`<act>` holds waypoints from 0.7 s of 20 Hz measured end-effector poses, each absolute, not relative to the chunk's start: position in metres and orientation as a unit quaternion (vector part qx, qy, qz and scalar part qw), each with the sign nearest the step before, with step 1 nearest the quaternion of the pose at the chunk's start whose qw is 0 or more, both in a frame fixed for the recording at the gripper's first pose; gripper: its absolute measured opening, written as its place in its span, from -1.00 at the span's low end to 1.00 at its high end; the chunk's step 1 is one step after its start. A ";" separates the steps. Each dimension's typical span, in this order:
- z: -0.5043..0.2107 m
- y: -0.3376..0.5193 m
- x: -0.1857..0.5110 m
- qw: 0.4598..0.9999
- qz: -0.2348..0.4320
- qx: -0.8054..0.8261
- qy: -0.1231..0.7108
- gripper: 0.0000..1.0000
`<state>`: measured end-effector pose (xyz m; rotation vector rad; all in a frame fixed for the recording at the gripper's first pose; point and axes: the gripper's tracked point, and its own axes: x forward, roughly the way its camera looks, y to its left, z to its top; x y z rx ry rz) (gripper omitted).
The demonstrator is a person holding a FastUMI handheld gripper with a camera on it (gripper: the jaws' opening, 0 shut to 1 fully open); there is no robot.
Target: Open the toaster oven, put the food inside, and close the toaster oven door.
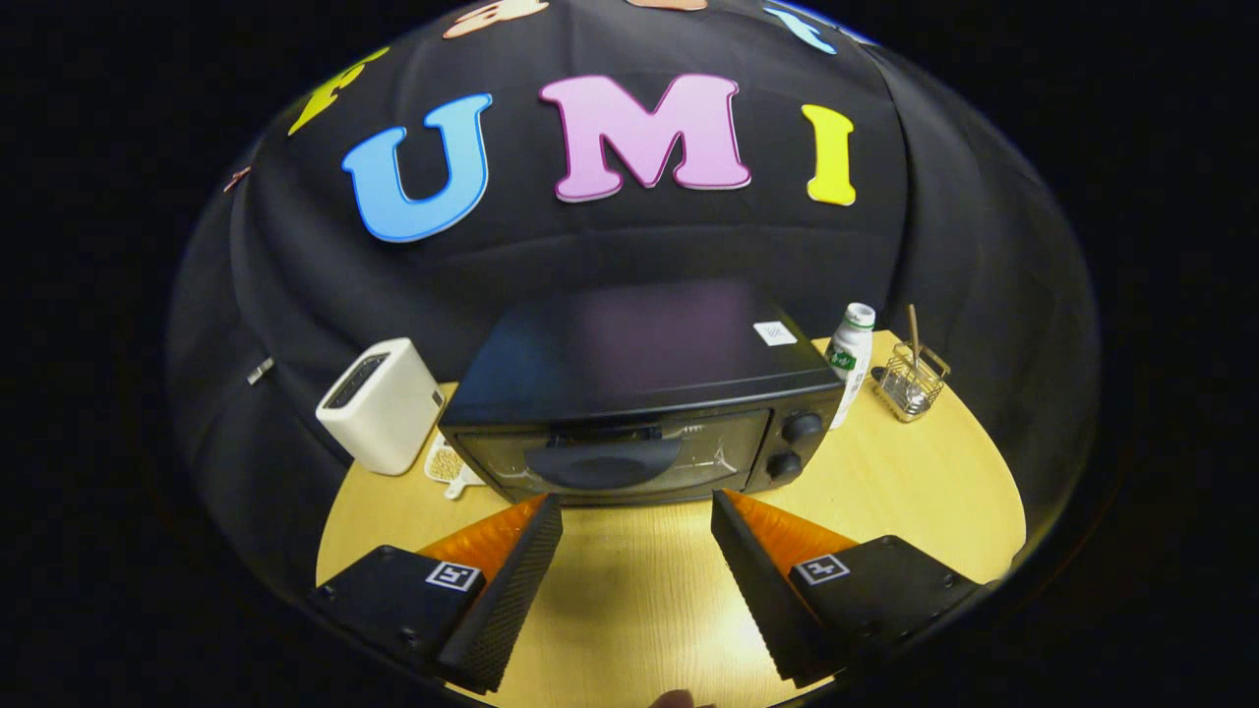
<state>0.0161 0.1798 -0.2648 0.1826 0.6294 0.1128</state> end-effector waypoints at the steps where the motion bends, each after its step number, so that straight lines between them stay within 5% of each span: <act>1: -0.252 0.176 0.014 0.950 0.050 0.094 0.294 0.98; 14: -0.097 0.081 -0.030 0.985 0.035 0.087 0.147 0.97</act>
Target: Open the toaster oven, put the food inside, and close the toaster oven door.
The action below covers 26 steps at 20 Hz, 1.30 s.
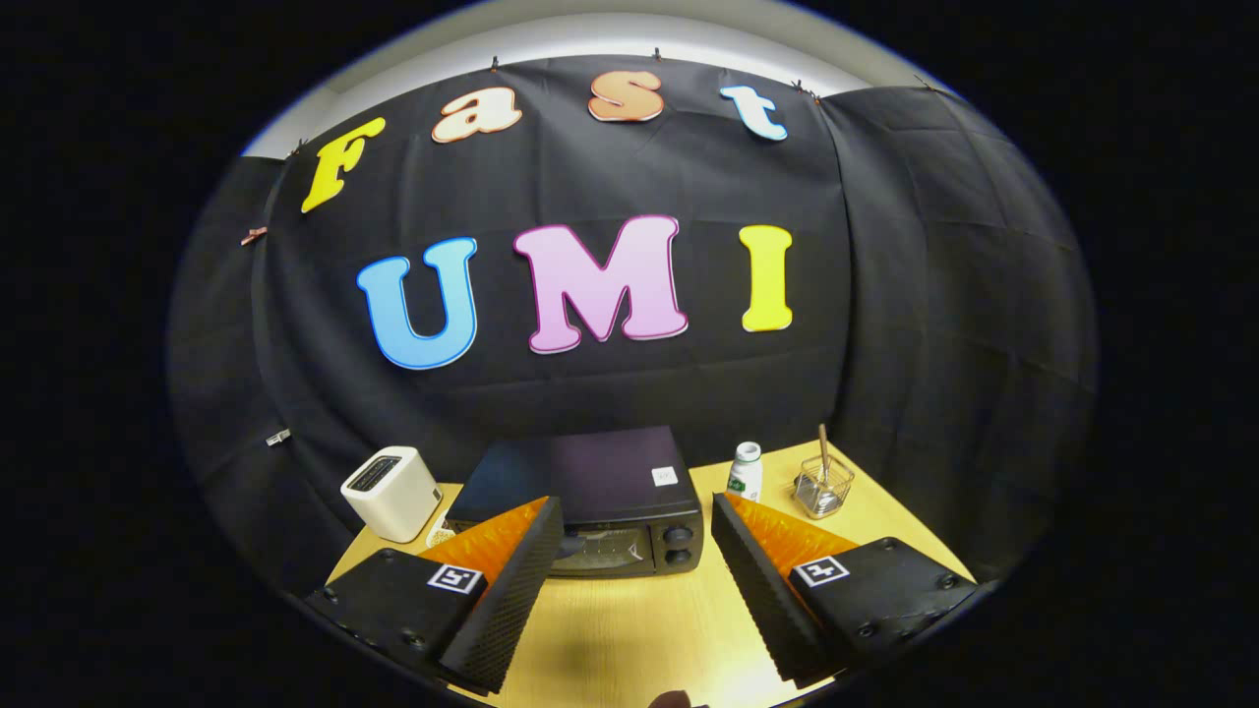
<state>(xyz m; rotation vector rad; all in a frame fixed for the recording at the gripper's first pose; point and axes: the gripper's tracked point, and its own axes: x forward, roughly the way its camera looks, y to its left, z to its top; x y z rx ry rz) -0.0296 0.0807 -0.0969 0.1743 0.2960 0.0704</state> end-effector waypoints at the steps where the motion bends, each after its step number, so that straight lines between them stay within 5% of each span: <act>1: -0.089 0.070 -0.034 0.986 0.032 0.084 0.139 0.96; 8: -0.023 0.013 -0.054 0.997 0.022 0.052 0.049 0.96; 26: -0.016 -0.021 -0.063 0.997 0.059 0.036 0.022 0.95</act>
